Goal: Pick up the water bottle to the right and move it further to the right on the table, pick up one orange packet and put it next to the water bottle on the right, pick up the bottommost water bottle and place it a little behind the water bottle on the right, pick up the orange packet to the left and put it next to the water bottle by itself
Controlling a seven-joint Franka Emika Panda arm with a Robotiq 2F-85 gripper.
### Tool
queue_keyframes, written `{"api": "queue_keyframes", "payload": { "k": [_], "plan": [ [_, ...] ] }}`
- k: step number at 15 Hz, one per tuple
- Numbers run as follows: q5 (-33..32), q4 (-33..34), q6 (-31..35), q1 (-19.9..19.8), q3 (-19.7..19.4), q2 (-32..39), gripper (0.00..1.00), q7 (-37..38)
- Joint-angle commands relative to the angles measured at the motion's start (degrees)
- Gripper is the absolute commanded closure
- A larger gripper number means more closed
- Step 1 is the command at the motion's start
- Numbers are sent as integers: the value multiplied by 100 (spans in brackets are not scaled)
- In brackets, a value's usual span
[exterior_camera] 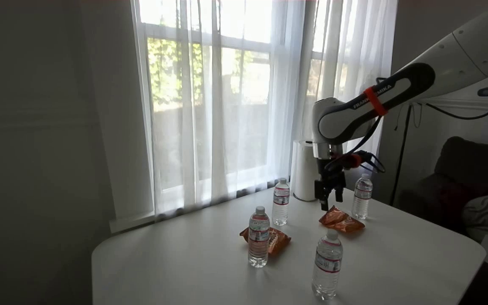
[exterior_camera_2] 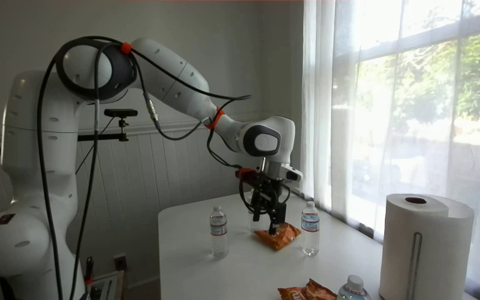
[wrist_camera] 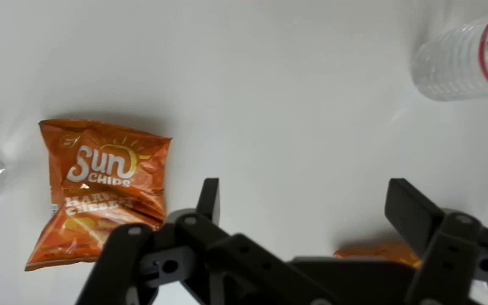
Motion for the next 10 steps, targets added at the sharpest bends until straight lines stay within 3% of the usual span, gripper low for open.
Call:
{"api": "queue_keyframes", "payload": {
  "k": [1,10],
  "plan": [
    [247,-602,-191,184,190,-725,0,74],
    [720,-949,-793,497,536,-1389,0,-633]
  ]
}}
